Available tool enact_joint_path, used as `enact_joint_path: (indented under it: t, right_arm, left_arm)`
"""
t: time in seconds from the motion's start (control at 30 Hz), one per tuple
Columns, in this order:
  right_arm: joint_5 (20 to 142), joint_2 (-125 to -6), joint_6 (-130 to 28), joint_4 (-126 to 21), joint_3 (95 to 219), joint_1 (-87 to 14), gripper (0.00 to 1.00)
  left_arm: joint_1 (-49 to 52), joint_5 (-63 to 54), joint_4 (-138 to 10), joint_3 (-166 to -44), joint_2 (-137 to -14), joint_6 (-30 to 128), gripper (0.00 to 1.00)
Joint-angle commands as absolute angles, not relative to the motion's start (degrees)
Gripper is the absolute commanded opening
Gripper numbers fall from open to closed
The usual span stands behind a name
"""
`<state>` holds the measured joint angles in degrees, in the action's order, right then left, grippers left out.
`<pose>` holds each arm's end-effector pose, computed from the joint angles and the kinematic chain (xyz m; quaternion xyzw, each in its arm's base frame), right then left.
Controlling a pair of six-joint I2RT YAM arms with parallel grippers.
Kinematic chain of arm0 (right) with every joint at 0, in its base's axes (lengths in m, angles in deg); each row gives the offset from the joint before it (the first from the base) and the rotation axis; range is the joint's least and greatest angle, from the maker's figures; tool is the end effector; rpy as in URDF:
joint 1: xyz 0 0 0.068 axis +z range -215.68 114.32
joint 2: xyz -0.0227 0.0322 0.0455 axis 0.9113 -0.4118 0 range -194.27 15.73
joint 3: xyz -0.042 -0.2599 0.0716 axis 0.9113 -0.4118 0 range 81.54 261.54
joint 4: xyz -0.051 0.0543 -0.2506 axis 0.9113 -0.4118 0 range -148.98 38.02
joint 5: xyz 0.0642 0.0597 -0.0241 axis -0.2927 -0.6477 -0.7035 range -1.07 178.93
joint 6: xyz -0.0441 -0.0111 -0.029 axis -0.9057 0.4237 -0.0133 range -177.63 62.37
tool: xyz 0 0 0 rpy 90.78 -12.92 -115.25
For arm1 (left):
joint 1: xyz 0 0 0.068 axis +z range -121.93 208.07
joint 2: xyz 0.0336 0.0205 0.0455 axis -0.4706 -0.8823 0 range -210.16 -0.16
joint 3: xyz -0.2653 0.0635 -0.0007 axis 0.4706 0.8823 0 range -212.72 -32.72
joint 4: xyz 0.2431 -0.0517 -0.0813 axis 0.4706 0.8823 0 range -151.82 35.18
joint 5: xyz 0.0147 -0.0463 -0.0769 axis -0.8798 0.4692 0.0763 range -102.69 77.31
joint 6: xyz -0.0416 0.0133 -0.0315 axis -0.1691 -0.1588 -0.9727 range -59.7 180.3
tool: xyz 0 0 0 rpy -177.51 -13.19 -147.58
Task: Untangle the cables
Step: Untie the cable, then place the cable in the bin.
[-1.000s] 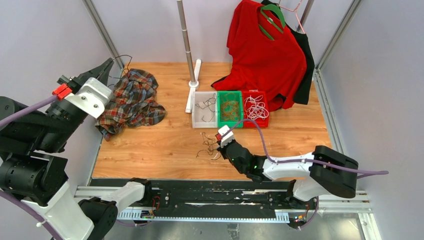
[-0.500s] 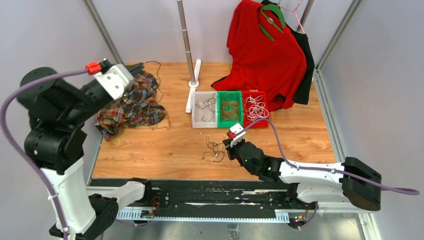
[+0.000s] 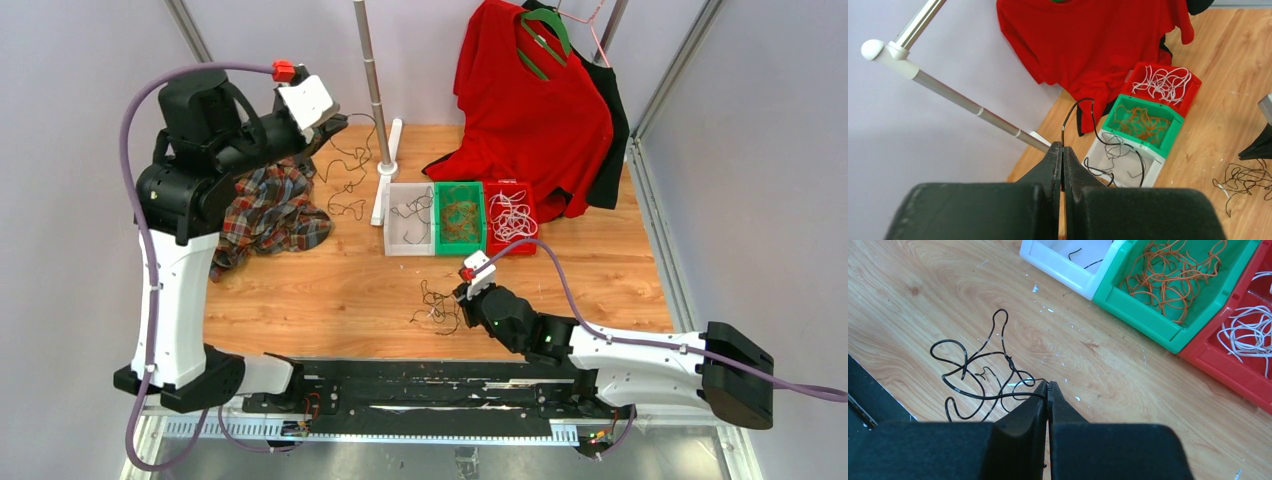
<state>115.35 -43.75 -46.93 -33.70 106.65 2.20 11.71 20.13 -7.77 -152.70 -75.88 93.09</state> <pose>0.0989 0.2013 0.2228 -0.2517 0.7488 0.2293 0.5686 0.1777 -0.0724 0.5658 0.4707 0.5915 -0.1256 0.6425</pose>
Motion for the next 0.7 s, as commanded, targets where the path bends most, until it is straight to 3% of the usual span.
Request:
enact_joint_path:
  t: [0.0,0.5,0.67]
  right_arm:
    - [115.72,-43.28,-46.13,-35.9,107.67,2.0,0.01]
    - [119.37,-37.03,-43.67,-40.64,105.4,1.95,0.01]
    - [120.51,-34.77,-43.15,-42.0,104.25,2.0,0.01]
  left_arm:
    - [9.6,17.9,-10.45,-153.71,-77.16,93.92,0.0]
    - [4.75,13.84,-17.23,-163.23,-93.29,90.58,0.0]
    - [3.15,13.55,-21.82,-161.0,-96.28,88.8,0.0]
